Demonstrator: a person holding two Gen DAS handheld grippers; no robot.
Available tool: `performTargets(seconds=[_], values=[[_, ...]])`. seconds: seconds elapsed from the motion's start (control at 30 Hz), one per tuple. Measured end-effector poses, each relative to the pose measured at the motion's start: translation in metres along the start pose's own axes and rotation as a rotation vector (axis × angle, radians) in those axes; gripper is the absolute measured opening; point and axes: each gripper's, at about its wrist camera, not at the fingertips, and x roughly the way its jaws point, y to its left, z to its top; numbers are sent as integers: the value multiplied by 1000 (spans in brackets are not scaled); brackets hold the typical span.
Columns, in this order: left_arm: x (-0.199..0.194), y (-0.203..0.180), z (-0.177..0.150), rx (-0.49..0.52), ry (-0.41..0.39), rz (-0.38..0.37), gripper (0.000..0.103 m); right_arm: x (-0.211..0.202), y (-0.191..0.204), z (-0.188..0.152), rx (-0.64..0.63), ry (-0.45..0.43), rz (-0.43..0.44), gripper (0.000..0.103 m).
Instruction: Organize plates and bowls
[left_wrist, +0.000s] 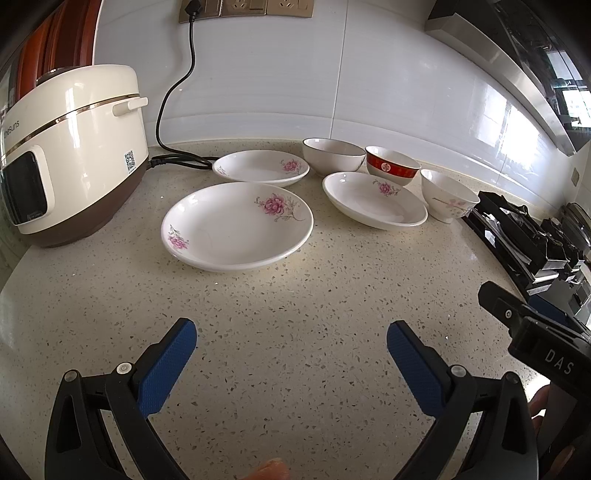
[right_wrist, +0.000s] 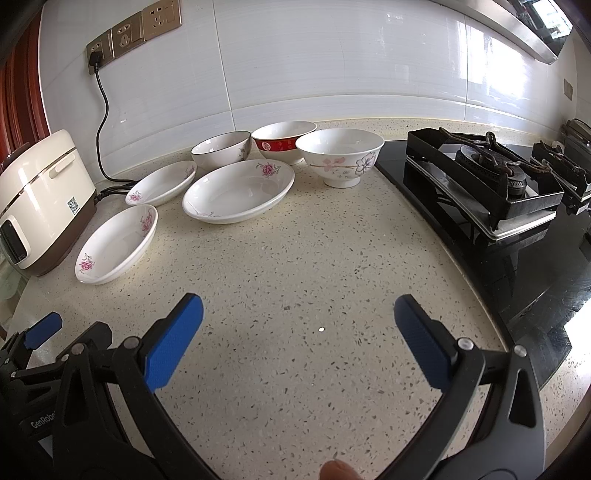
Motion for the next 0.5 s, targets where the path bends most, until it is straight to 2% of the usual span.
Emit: performTargets(seconds=[0.5], values=[[0,0,0,-4,4,-3,103,0,-1,-1,2,2,-2,103]])
